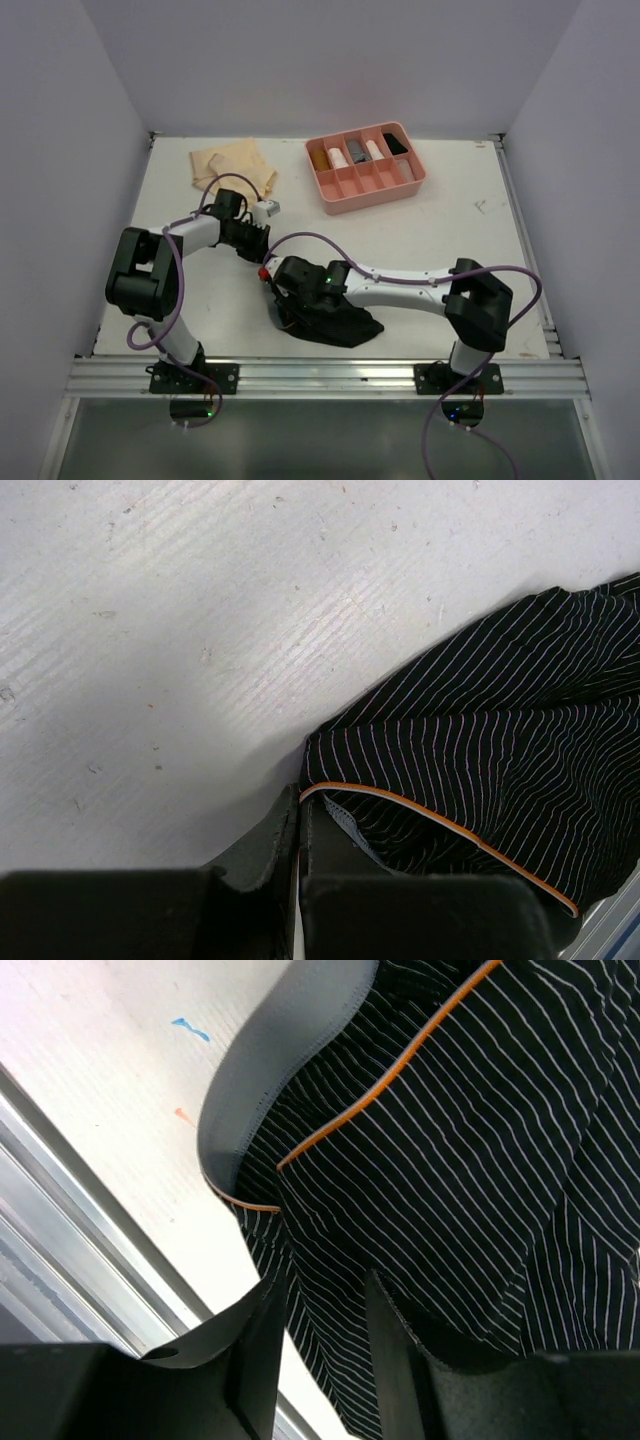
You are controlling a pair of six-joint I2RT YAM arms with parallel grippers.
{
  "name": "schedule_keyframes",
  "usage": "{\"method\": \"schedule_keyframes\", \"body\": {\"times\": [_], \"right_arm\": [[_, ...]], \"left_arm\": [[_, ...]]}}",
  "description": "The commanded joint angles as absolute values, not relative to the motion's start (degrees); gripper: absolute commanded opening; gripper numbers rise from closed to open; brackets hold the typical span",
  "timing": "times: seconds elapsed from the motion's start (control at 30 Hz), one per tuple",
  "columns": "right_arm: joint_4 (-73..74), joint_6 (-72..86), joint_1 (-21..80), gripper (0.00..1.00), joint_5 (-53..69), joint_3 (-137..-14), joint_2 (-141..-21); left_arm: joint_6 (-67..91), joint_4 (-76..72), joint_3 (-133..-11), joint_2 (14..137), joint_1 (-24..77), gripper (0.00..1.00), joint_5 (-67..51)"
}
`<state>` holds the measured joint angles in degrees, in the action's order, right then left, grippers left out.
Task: Roll the underwear
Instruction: Flatten the underwear
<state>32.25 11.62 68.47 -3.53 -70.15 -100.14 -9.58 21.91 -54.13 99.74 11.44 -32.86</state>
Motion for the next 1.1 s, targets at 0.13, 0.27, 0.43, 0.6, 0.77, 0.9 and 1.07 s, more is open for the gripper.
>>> {"method": "schedule_keyframes", "body": {"times": [0.13,0.27,0.43,0.6,0.77,0.9,1.07], "right_arm": [[29.27,9.41,71.28,0.44,-5.53,-70.4,-101.69],[29.0,8.35,72.24,0.45,-8.87,-70.31,-104.41],[30.14,8.35,72.33,0.38,-15.98,-70.58,-104.77],[31.28,8.35,72.25,0.04,-17.58,-70.4,-101.44],[32.52,7.73,71.99,0.0,-17.75,-70.49,-96.69],[31.21,9.57,67.17,0.0,-13.81,-68.21,-92.03],[26.37,12.04,52.42,0.0,-3.26,-60.57,-87.01]], "left_arm": [[-9.49,23.12,-55.99,101.6,10.37,0.02,-33.75],[-9.4,23.2,-56.34,101.86,10.28,0.03,-33.75],[-9.67,23.64,-56.78,101.95,10.2,0.03,-33.66],[-10.72,24.08,-57.04,102.13,10.11,0.03,-33.22],[-11.25,24.43,-57.13,102.57,9.93,0.03,-33.05],[-11.34,24.52,-57.39,102.57,9.76,0.03,-33.05],[-11.34,24.79,-57.3,102.3,9.67,0.02,-33.4]]}}
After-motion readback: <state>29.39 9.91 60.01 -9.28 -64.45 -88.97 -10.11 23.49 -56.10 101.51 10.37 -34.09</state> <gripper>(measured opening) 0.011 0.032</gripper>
